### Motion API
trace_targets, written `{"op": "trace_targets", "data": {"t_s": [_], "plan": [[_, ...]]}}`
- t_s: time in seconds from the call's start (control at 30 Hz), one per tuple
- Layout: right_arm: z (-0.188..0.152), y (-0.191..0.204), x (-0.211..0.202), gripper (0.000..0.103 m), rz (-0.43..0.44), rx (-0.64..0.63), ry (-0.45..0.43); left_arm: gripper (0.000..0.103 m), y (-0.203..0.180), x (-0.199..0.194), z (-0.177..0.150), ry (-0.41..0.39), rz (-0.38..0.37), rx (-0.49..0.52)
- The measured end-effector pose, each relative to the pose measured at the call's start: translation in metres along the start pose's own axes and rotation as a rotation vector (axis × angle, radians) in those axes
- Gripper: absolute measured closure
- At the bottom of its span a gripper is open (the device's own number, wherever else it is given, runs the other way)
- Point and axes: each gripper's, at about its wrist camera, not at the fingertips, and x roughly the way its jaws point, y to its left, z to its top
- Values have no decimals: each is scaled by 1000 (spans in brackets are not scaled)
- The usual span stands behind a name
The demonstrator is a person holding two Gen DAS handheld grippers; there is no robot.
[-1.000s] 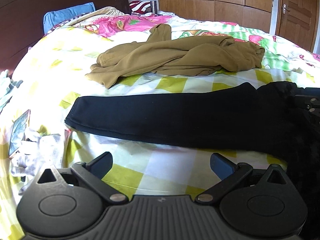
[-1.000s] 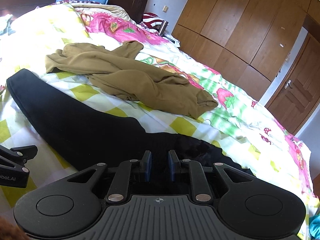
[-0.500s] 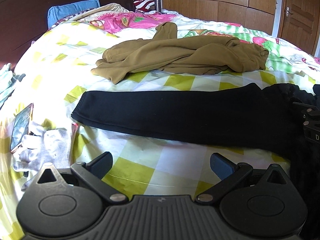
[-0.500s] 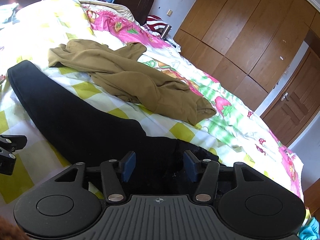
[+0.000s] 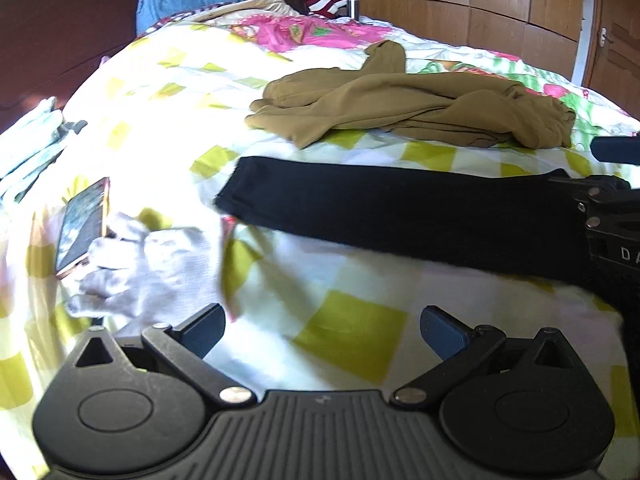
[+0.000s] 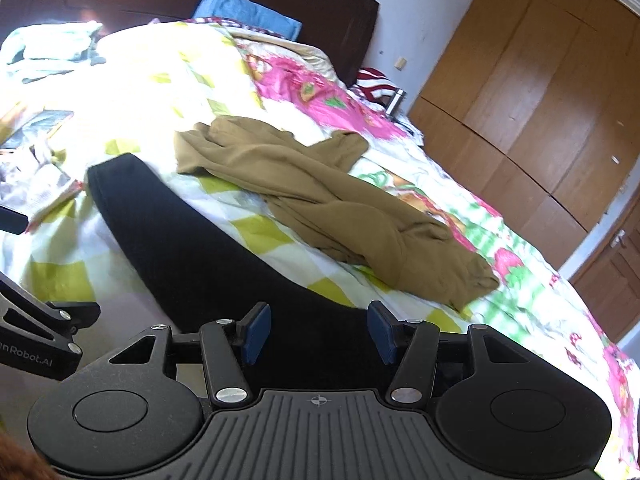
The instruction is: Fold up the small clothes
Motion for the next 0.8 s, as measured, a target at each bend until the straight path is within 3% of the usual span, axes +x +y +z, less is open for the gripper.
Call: {"op": "trace_targets", "data": {"t_s": [0.23, 0.3, 0.4, 0.43, 0.47, 0.5, 0.67, 0.8], "plan": [[56, 101, 50, 53, 255, -136, -74, 0, 64, -8, -29, 24, 103, -52], [66, 127, 68, 53, 246, -172, -71, 0, 71, -9, -34, 31, 113, -51], [70, 150, 107, 56, 144, -198, 13, 0, 72, -9, -37, 36, 122, -50], [69, 150, 116, 71, 145, -173, 40, 0, 71, -10, -37, 36, 120, -50], [69, 146, 119, 92, 158, -136, 51, 0, 69, -10, -35, 36, 117, -47], [71, 140, 118, 98, 159, -84, 62, 0, 67, -11, -34, 32, 114, -45], [72, 74, 64, 100, 172, 157, -30, 0, 49, -26, -21, -26, 69, -15], [53, -34, -4, 101, 146, 456, -104, 0, 19, -44, -6, -90, -15, 1]]}}
